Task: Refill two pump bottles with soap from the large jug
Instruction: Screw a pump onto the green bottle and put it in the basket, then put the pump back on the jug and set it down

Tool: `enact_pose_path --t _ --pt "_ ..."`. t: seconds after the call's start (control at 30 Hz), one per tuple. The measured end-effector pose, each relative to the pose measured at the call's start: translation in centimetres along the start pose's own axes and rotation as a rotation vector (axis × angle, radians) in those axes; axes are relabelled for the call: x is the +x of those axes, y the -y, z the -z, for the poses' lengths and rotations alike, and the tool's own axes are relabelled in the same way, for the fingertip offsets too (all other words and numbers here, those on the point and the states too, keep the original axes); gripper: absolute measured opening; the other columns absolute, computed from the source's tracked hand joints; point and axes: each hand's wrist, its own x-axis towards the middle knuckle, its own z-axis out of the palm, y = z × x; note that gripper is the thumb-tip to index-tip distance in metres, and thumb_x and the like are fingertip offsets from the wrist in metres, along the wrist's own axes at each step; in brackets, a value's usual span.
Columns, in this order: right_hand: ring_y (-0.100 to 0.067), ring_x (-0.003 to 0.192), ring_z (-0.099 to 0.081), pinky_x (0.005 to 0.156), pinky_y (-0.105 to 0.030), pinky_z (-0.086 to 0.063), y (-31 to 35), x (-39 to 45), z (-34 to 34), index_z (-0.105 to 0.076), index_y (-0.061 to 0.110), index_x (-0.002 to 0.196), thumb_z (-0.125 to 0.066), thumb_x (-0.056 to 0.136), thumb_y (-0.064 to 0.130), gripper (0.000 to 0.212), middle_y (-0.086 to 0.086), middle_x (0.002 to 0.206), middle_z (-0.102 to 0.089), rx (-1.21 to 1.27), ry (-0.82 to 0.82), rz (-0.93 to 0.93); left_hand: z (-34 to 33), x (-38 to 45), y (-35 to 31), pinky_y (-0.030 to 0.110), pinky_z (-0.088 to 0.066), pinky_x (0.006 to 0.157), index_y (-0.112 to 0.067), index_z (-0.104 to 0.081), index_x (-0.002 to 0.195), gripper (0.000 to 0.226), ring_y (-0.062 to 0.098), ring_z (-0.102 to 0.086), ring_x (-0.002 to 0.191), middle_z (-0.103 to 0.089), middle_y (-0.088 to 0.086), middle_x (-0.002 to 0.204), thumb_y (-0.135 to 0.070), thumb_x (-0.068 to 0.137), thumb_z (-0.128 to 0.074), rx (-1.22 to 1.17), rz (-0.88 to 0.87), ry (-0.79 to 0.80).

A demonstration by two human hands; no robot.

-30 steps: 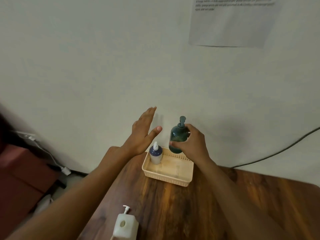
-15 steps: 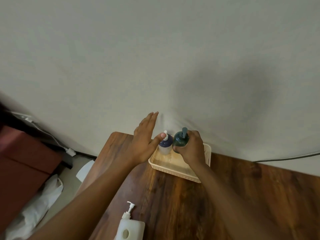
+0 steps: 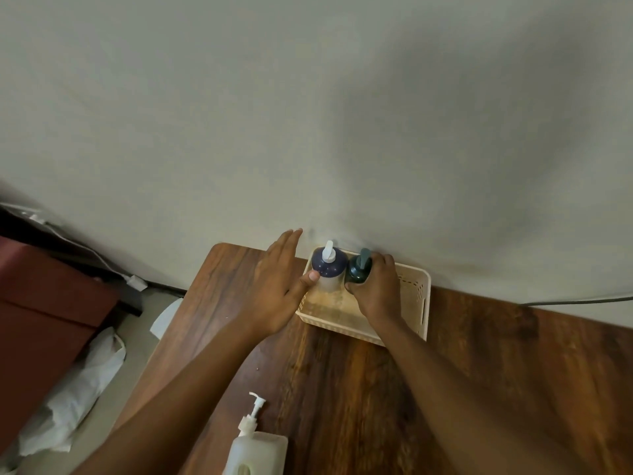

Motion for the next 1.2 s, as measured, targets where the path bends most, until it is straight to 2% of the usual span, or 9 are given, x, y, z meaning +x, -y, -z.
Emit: enact_pose_path --t 0.23,0.37,0.6,0.7,0.77,0.9,1.0,1.13,1.2 --pt "-0.024 0.115 -0.058 0.094 -0.032 -0.052 -0.1 -0.1 -0.3 -0.055 0.014 0.124 -0.092 0.065 0.024 0.07 -0.004 0.124 -0.056 -0.01 0.012 0.005 -0.7 -1.1 1.4 0.054 -0.016 0.127 -0.034 -0.011 0.163 0.082 0.009 -0.008 0.159 -0.012 -0.011 0.172 -0.071 0.094 -0.038 -0.005 0.037 0.004" --pt "-0.025 0.123 -0.052 0.096 -0.035 -0.05 -0.2 -1.1 1.0 -0.045 0.015 0.134 -0.092 0.062 0.042 0.09 -0.005 0.134 -0.052 -0.022 0.051 0.002 -0.3 -2.4 1.2 0.054 -0.013 0.128 -0.036 -0.009 0.163 0.085 0.008 -0.004 0.159 -0.011 -0.012 0.172 -0.073 0.093 -0.037 -0.009 0.05 -0.001" --pt "-0.026 0.129 -0.045 0.101 -0.038 -0.048 0.0 -6.1 4.8 -0.034 0.021 0.141 -0.085 0.063 0.059 0.101 -0.004 0.142 -0.045 -0.092 0.079 0.009 1.4 -6.7 0.2 0.058 -0.015 0.127 -0.027 -0.014 0.164 0.09 0.017 -0.011 0.159 -0.015 -0.003 0.172 -0.075 0.091 -0.034 0.058 0.098 -0.012" --pt "-0.024 0.135 -0.04 0.106 -0.042 -0.047 0.3 -9.0 5.8 -0.028 0.022 0.146 -0.083 0.064 0.061 0.105 -0.002 0.149 -0.039 -0.066 0.137 0.01 2.2 -9.1 -0.7 0.047 -0.005 0.129 -0.022 -0.013 0.165 0.081 0.017 -0.008 0.159 -0.012 -0.003 0.172 -0.061 0.101 -0.043 0.141 0.111 -0.016" --pt "-0.022 0.139 -0.036 0.108 -0.047 -0.045 0.6 -11.0 6.3 -0.024 0.025 0.149 -0.083 0.063 0.062 0.11 0.0 0.152 -0.036 0.013 0.204 0.01 2.8 -10.8 -1.1 0.041 -0.003 0.128 -0.02 -0.012 0.165 0.079 0.018 -0.008 0.159 -0.011 -0.001 0.172 -0.053 0.103 -0.048 0.157 0.125 -0.026" --pt "-0.02 0.146 -0.03 0.11 -0.046 -0.042 2.1 -15.5 7.3 -0.018 0.035 0.154 -0.081 0.06 0.069 0.118 0.004 0.16 -0.027 0.161 0.438 -0.046 3.4 -14.5 0.2 0.041 -0.002 0.126 -0.027 -0.007 0.165 0.082 0.019 -0.004 0.16 -0.006 0.001 0.174 -0.063 0.101 -0.043 0.079 0.196 -0.005" --pt "-0.02 0.148 -0.025 0.111 -0.05 -0.039 3.3 -19.5 7.5 -0.014 0.048 0.153 -0.083 0.049 0.072 0.127 0.01 0.163 -0.022 0.299 0.645 -0.076 4.0 -17.0 0.7 0.05 -0.004 0.129 -0.027 -0.007 0.165 0.08 0.018 -0.001 0.16 -0.004 0.0 0.174 -0.062 0.102 -0.041 0.053 0.243 -0.019" --pt "-0.021 0.152 -0.01 0.117 -0.051 -0.026 3.7 -24.1 6.0 -0.001 0.054 0.152 -0.088 0.044 0.07 0.14 0.011 0.167 -0.006 0.259 0.797 -0.024 4.7 -19.7 1.7 0.051 -0.006 0.129 -0.025 -0.01 0.165 0.074 0.02 -0.005 0.16 -0.008 0.001 0.174 -0.057 0.105 -0.039 0.052 0.278 -0.055" --pt "-0.019 0.153 -0.002 0.121 -0.05 -0.019 4.2 -25.5 5.1 0.006 0.051 0.153 -0.089 0.044 0.067 0.146 0.012 0.167 0.002 0.222 0.854 0.025 4.9 -20.6 1.7 0.045 -0.003 0.129 -0.023 -0.011 0.165 0.07 0.02 -0.005 0.16 -0.009 0.001 0.173 -0.052 0.108 -0.039 0.06 0.297 -0.067"
